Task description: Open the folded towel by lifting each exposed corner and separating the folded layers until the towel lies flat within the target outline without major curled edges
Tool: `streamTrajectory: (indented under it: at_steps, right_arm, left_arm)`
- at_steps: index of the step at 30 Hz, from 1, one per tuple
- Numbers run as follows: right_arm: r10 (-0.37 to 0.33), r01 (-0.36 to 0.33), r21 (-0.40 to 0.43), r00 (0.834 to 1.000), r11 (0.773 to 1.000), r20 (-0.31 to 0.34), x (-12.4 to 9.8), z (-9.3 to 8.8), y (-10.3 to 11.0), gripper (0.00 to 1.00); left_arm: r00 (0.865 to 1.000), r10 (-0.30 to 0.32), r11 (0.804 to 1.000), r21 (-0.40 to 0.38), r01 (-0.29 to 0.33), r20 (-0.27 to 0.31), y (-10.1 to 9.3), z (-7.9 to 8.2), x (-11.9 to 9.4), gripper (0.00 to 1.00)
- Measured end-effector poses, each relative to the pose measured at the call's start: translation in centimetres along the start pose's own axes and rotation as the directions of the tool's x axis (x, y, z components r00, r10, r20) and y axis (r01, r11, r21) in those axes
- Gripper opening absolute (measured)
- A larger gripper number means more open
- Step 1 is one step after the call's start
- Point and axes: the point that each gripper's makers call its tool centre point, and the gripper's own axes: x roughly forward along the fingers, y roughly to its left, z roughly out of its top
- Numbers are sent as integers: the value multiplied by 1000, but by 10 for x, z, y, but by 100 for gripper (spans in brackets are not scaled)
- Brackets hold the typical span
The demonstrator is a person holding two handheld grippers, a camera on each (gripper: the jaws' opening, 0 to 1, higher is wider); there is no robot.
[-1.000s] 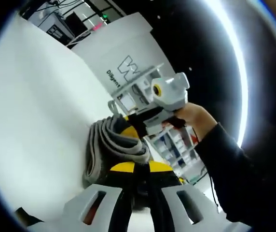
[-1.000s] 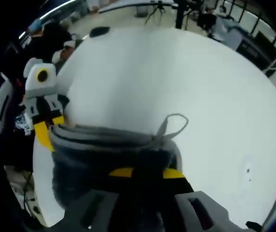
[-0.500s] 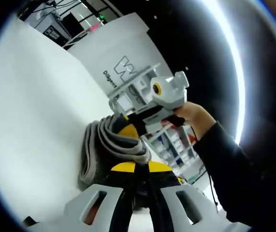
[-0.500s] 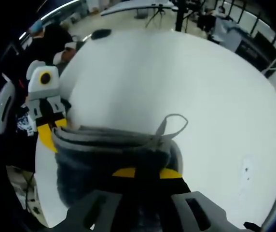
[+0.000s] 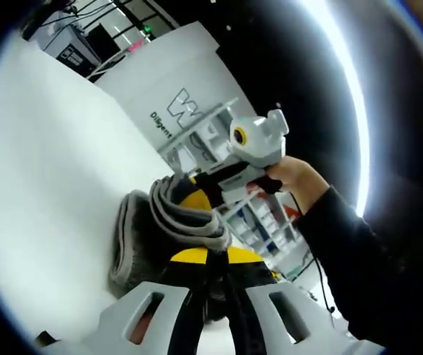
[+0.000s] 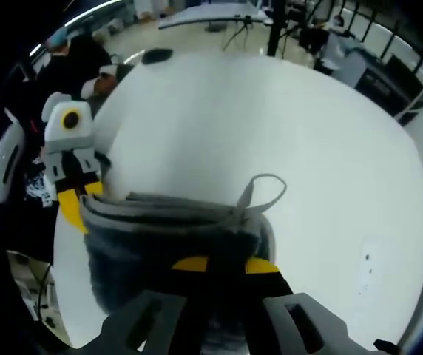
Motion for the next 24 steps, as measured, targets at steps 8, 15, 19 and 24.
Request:
streamTrajectory:
  at_steps: [8, 15, 19, 24]
  right_arm:
    - [-24, 25, -8, 999, 1000, 37, -15, 3, 2, 10]
    - [-37, 37, -2, 998, 999, 52, -24, 4, 3, 10]
    - [-41, 42, -10, 997, 999, 60, -28, 5, -1, 10]
    - [-48, 49, -15, 997, 999, 66, -30, 3, 2, 10]
  left_arm:
    - [1000, -14, 999, 36, 14, -1, -7, 3, 0, 3]
    - [1000, -25, 995, 94, 24, 12, -17, 5, 1, 3]
    - [999, -34, 994, 106, 32, 14, -21, 7, 2, 3]
    - [999, -37, 993, 111, 35, 11, -23, 5, 3, 3]
